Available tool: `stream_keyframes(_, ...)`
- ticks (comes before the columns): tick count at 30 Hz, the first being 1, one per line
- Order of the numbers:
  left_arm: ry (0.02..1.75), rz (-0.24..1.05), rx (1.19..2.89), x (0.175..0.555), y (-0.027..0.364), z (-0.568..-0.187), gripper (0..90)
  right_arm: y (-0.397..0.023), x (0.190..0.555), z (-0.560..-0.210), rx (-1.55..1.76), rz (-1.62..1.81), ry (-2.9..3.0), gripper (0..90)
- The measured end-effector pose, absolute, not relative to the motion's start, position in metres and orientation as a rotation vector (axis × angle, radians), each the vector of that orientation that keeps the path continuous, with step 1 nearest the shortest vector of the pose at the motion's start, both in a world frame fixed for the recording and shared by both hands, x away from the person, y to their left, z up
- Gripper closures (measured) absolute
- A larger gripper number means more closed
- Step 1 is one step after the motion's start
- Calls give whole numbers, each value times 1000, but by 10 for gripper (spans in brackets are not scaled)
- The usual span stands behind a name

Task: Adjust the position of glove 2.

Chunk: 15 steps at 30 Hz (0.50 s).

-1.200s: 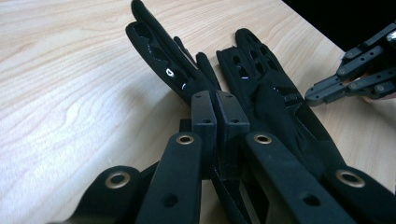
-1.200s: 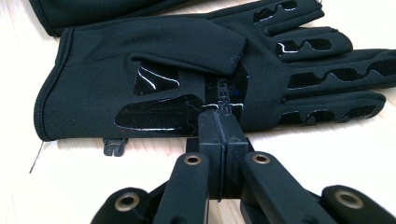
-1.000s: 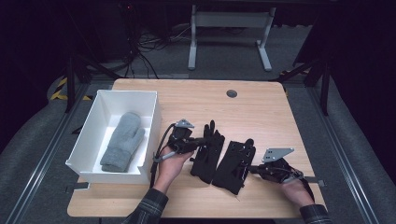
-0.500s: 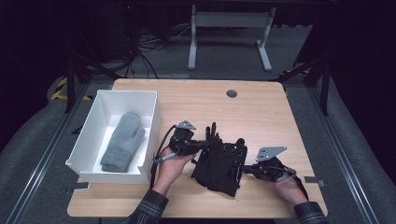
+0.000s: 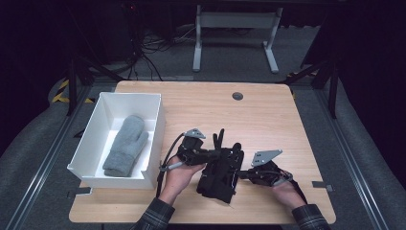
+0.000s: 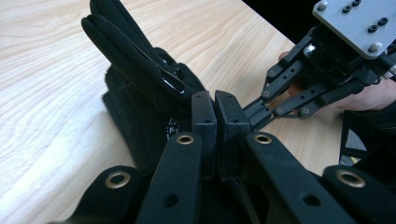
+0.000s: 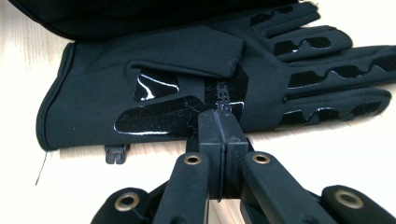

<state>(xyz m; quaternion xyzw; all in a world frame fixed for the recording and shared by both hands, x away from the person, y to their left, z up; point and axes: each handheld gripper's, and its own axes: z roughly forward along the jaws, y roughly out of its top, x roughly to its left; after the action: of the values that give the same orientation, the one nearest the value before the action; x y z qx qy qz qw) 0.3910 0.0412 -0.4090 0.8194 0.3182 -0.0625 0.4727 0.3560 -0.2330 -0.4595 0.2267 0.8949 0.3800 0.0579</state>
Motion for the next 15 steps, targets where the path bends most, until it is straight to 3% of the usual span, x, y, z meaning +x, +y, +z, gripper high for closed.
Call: stream_keyframes(15,776,-185,2037,390,26,-421,879,-216,356,-459,648,1170,2719,900)
